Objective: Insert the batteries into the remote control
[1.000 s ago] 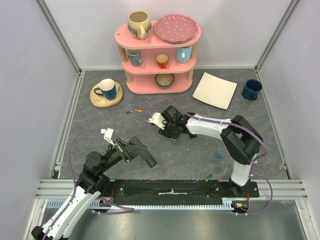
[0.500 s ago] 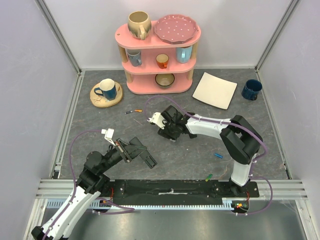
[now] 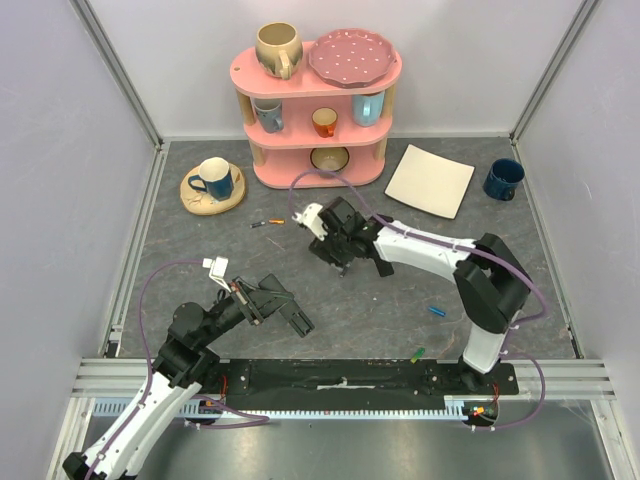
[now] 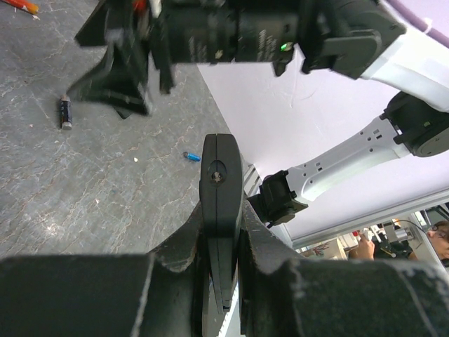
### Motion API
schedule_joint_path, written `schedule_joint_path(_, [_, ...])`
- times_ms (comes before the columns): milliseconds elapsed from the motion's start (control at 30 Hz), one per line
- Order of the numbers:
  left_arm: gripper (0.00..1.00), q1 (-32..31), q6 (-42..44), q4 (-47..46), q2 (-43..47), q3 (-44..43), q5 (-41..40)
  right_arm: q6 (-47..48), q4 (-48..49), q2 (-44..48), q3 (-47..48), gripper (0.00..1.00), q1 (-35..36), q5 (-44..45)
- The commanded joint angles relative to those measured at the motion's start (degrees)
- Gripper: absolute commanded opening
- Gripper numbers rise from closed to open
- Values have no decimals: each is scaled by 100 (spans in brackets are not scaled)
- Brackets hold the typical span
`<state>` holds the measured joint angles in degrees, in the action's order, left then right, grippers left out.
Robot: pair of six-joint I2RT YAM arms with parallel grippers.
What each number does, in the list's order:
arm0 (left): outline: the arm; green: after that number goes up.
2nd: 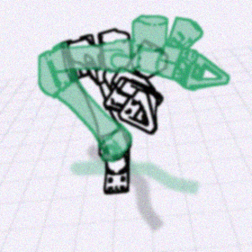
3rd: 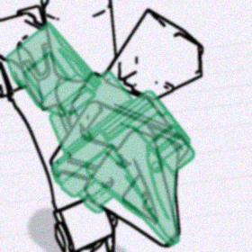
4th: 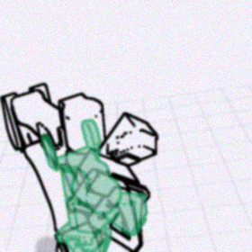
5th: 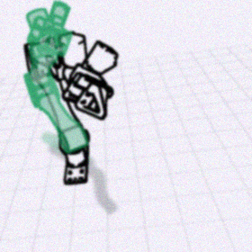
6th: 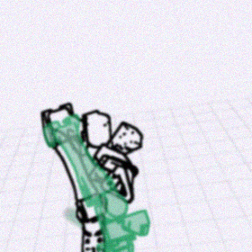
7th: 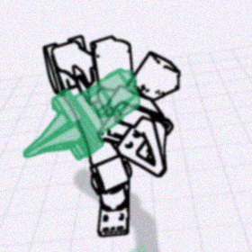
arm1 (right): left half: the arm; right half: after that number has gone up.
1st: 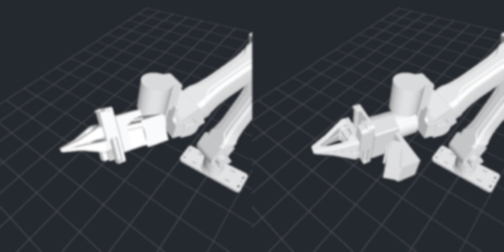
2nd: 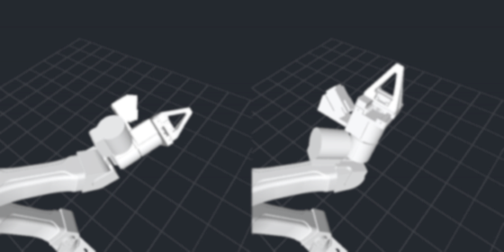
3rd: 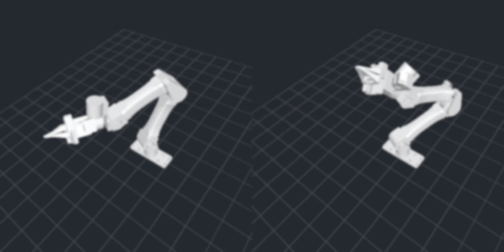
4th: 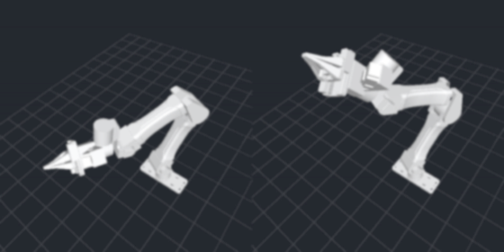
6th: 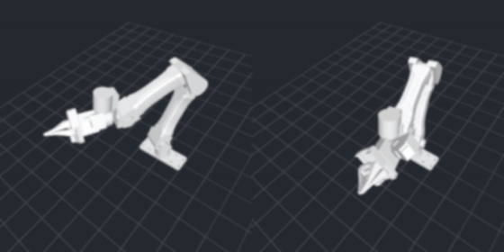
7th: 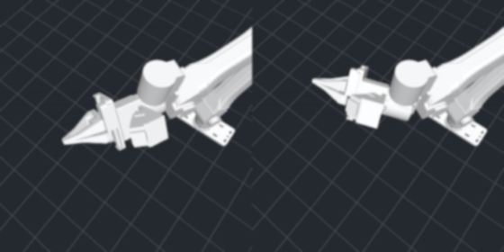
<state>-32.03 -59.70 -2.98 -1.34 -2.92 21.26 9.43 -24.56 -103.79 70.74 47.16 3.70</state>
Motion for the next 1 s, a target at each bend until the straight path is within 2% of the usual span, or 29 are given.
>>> schedule_joint_path(0, [2, -22, 55, -80, 47, 248, -7, -1300, 29, 701, 485, 73, -31, 1429])
schedule_joint_path(33, [2, -22, 55, -80, 47, 248, -7, -1678, 143, 789, 389, 75, -127, 1649])
schedule_joint_path(67, [2, -22, 46, -80, 47, 248, -25, -2778, 161, 894, 318, 72, -232, 1851])
schedule_joint_path(100, [2, -22, 46, -71, 47, 248, -34, -3354, 170, 1087, 231, 71, -364, 1827])
schedule_joint_path(133, [2, -22, 38, -71, 38, 248, -51, -3778, 318, 1184, -40, 71, -722, 1444])
schedule_joint_path(200, [2, -22, 3, -88, 29, 265, -104, -4202, 775, 1439, -454, 87, -1093, -142])
schedule_joint_path(233, [2, -22, 2, -88, 38, 265, -113, -4352, 1229, 1536, -865, 97, -1208, -325])
schedule_joint_path(333, [2, -31, -6, -97, 3, 274, -148, -5133, 2118, 1976, -1621, 98, -1200, -468])
schedule_joint_path(400, [2, -23, -33, -97, -24, 283, -157, -5660, 2052, 1959, -1686, 98, -1130, -275])
schedule_joint_path(433, [2, -31, -41, -115, -41, 283, -166, -5793, 1616, 1881, -1495, 98, -1060, 48])
schedule_joint_path(500, [2, -22, -50, -123, -68, 283, -192, -5926, 1227, 1627, -1274, 90, -789, 454])
schedule_joint_path(533, [2, -22, -50, -132, -76, 292, -183, -6031, 895, 1555, -1091, 84, -674, 960])
schedule_joint_path(600, [2, -22, -50, -141, -94, 292, -192, -6181, 707, 1380, -984, 80, -445, 1254])
schedule_joint_path(733, [2, -22, -59, -115, -94, 292, -166, -6856, 444, 1081, -992, 77, -330, 1405])
schedule_joint_path(967, [2, -22, 2, -80, -103, 292, -104, -7087, 153, 527, -746, 64, -84, 1598])
